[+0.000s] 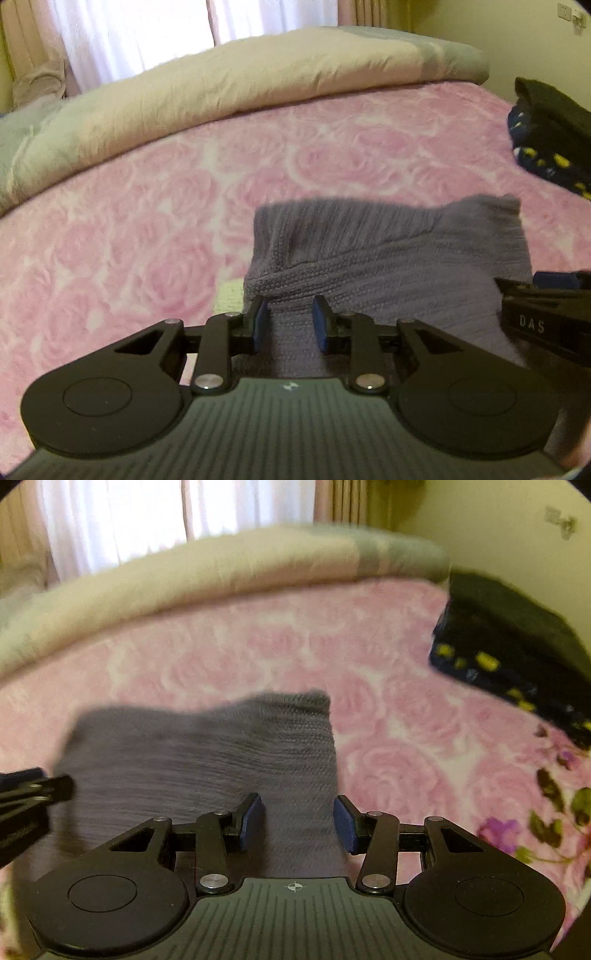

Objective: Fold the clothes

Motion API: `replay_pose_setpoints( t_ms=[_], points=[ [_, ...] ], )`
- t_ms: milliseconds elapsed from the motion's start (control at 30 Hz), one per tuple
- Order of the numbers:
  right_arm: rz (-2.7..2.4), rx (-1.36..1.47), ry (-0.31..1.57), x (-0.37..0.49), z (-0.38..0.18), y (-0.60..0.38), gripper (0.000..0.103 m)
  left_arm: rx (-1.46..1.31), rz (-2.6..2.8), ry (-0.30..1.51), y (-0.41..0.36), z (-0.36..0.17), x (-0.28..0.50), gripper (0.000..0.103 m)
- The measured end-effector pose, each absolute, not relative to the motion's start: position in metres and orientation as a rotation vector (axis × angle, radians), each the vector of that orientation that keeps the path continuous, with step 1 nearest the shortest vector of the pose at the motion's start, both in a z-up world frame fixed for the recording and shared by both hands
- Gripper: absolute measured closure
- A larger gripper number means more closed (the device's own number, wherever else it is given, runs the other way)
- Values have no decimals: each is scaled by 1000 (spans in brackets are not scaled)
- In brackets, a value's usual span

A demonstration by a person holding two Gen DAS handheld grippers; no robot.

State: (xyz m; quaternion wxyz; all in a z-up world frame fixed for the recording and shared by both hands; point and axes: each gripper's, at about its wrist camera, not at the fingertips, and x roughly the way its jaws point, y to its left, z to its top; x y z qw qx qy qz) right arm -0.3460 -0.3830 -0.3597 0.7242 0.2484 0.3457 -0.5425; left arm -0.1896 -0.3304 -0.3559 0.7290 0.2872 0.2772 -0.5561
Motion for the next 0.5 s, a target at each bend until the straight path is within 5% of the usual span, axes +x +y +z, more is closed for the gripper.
replay_pose_setpoints(
  t_ms=[500],
  points=[
    [-1166,535,618,-371,-336,-400,56,601,-1132,558,-351,-326,-179,79]
  ],
)
